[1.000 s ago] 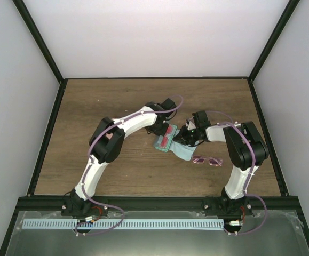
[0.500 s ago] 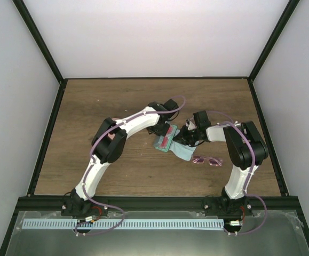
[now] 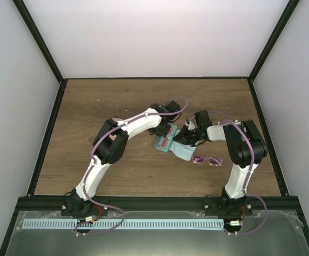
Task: Organize the sunglasses
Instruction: Close the sunglasses case at the center of the board.
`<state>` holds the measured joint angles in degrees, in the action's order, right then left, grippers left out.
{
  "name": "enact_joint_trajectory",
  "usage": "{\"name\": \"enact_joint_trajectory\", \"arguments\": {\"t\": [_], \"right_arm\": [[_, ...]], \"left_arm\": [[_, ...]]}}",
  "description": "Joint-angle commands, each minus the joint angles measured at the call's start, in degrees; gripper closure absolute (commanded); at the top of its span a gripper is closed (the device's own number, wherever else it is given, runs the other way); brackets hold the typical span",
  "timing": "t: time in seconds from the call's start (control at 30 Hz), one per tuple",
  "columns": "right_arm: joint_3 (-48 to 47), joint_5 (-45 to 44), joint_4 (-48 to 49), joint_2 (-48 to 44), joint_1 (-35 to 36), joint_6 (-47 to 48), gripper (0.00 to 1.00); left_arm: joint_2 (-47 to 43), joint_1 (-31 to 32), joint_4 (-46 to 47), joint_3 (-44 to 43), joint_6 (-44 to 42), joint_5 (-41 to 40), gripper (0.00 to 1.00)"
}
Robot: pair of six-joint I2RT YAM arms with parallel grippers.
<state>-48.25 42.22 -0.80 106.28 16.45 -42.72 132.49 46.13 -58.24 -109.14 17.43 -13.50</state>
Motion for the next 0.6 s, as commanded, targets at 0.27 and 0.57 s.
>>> {"name": "enact_joint_trajectory", "arguments": {"t": [0.27, 0.57], "right_arm": [[-3.09, 3.34, 0.16, 9.30, 4.65, 7.61, 0.99], [-5.62, 3.14, -2.01, 10.33, 4.65, 10.00, 0.99]], "left_arm": [[12.50, 15.94, 8.31, 0.91, -1.18, 29.19, 0.96], [15.76, 17.00, 5.86, -0.50, -2.39, 29.02, 0.96]]}}
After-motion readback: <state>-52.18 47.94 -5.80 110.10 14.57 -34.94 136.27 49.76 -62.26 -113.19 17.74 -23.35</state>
